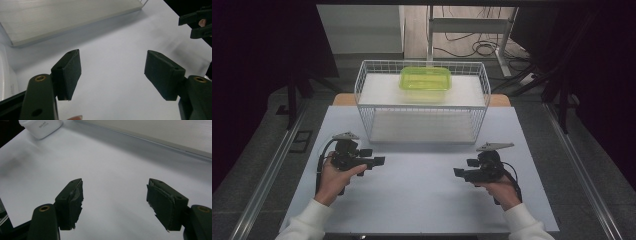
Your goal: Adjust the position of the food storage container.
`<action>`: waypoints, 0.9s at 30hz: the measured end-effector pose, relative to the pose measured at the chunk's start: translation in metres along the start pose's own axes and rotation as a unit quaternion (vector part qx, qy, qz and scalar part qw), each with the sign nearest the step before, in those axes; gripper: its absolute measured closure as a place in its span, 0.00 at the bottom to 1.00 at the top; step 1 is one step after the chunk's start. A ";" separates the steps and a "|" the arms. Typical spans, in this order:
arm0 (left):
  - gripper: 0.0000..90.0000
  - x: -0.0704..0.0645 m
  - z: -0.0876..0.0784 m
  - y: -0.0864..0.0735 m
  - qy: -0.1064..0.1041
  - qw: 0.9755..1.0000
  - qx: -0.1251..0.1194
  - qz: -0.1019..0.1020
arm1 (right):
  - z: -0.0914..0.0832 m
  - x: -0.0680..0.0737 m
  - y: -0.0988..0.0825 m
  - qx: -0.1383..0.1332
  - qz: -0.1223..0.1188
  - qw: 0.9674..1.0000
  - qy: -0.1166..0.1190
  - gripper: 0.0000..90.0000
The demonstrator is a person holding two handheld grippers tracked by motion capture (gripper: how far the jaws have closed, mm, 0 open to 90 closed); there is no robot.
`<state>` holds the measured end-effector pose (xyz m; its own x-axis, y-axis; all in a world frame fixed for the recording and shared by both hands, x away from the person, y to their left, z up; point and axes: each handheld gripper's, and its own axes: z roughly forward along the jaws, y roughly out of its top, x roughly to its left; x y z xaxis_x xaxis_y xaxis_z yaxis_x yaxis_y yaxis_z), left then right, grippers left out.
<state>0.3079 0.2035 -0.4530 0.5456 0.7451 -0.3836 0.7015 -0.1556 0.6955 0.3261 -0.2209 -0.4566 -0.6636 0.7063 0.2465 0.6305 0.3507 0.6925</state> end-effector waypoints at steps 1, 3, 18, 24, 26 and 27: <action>0.32 0.001 -0.001 0.000 0.000 1.000 0.000 -0.001 | 0.001 -0.001 0.000 0.000 0.000 1.000 0.000 0.32; 0.32 0.003 -0.003 0.000 0.002 1.000 0.000 -0.002 | 0.002 -0.001 0.001 0.002 0.000 1.000 -0.001 0.32; 0.34 0.040 -0.030 0.020 0.057 0.998 0.003 -0.015 | 0.002 -0.005 -0.007 0.015 -0.005 1.000 0.001 0.32; 0.36 0.066 -0.042 0.029 0.069 0.997 0.007 -0.031 | 0.001 -0.005 -0.008 0.013 -0.004 1.000 -0.003 0.32; 0.36 0.075 -0.044 0.031 0.081 0.996 0.011 -0.031 | 0.002 -0.005 -0.008 0.016 -0.004 1.000 -0.002 0.32; 0.36 0.081 -0.045 0.032 0.087 0.996 0.014 -0.033 | 0.003 -0.006 -0.008 0.018 -0.005 1.000 -0.003 0.31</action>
<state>0.3534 0.2883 -0.4344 0.4116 0.8551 -0.3151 0.7471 -0.1186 0.6540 0.3260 -0.2259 -0.4654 -0.6667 0.7071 0.2356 0.6384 0.3785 0.6702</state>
